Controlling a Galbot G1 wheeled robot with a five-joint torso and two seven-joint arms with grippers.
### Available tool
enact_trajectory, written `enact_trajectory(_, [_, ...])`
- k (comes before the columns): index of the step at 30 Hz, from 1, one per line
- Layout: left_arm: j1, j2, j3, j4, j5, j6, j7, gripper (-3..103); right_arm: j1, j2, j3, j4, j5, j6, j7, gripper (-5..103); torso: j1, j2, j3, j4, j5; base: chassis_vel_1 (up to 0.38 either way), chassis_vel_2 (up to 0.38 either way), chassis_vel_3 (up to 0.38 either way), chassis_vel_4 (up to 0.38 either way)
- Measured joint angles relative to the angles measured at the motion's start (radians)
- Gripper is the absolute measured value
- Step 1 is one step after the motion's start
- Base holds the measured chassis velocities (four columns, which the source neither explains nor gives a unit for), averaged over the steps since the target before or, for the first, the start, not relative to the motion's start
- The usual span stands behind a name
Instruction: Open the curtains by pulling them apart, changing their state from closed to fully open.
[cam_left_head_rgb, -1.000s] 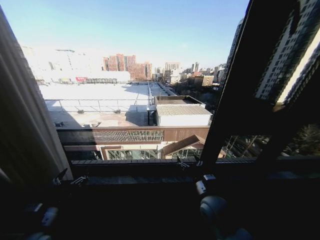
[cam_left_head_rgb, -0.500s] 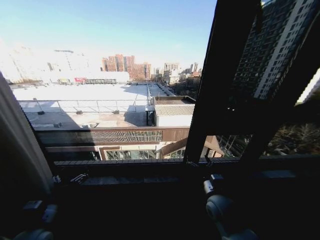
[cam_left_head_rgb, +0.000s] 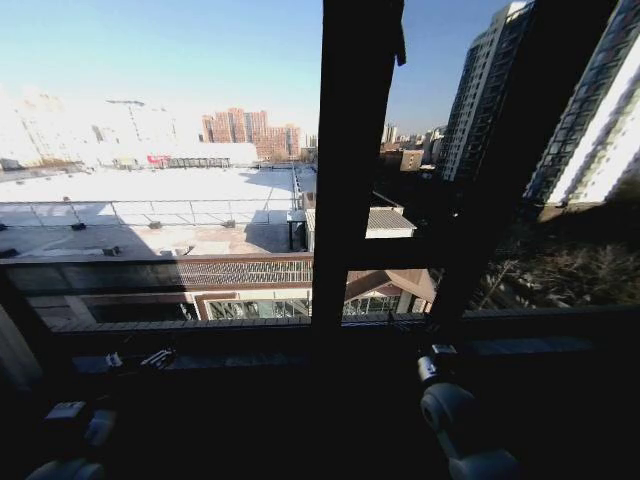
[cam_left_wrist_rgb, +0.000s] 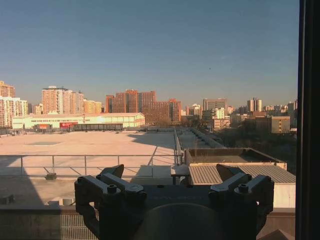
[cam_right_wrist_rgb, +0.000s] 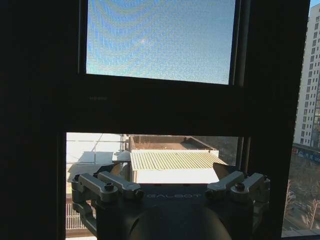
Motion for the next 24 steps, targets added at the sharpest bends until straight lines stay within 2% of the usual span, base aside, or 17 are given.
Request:
enact_trajectory(12, [0.017, -0.028, 0.009, -0.008, 0.023, -0.003, 0.005, 100, -0.019, 0.000, 0.001, 0.003, 0.004, 0.016, -0.003, 100, 0.000, 0.000, 0.000, -0.0001, 0.0001, -0.348, -0.363, 0.355, 0.355])
enact_trajectory(24, [0.054, -0.042, -0.005, -0.023, 0.025, -0.037, 0.020, 100, -0.023, 0.003, -0.013, 0.035, 0.001, 0.022, -0.001, 100, 0.000, 0.000, 0.000, 0.0002, -0.0001, -0.301, -0.392, 0.298, 0.402])
